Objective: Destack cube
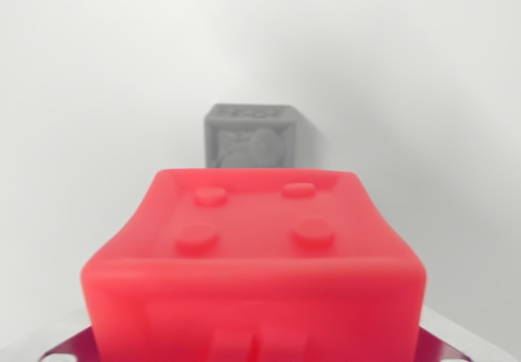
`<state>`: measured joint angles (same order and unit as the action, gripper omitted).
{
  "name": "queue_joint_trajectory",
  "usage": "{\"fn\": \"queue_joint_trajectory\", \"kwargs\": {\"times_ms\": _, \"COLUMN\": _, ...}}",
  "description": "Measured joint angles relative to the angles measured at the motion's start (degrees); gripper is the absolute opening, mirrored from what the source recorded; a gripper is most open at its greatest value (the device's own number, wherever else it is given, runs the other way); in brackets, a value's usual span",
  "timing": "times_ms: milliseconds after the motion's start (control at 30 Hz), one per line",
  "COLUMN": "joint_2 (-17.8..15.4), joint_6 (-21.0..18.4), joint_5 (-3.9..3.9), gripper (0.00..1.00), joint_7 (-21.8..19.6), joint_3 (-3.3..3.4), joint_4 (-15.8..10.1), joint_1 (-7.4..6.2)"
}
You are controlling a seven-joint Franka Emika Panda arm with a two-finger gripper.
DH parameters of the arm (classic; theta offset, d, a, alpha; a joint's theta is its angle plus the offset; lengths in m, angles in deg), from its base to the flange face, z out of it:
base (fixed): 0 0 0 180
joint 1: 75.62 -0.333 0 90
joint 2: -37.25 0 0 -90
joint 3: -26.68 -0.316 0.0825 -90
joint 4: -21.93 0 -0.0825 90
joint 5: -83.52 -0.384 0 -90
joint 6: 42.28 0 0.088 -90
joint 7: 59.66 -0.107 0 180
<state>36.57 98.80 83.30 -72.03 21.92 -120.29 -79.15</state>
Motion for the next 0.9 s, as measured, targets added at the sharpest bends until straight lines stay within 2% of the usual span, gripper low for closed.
{"fn": "queue_joint_trajectory", "kwargs": {"times_ms": 900, "joint_2": 9.66, "joint_6": 2.47, "joint_5": 1.12, "gripper": 0.00, "joint_7": -6.14, "joint_3": -0.02, "joint_4": 7.34, "joint_1": -0.21}}
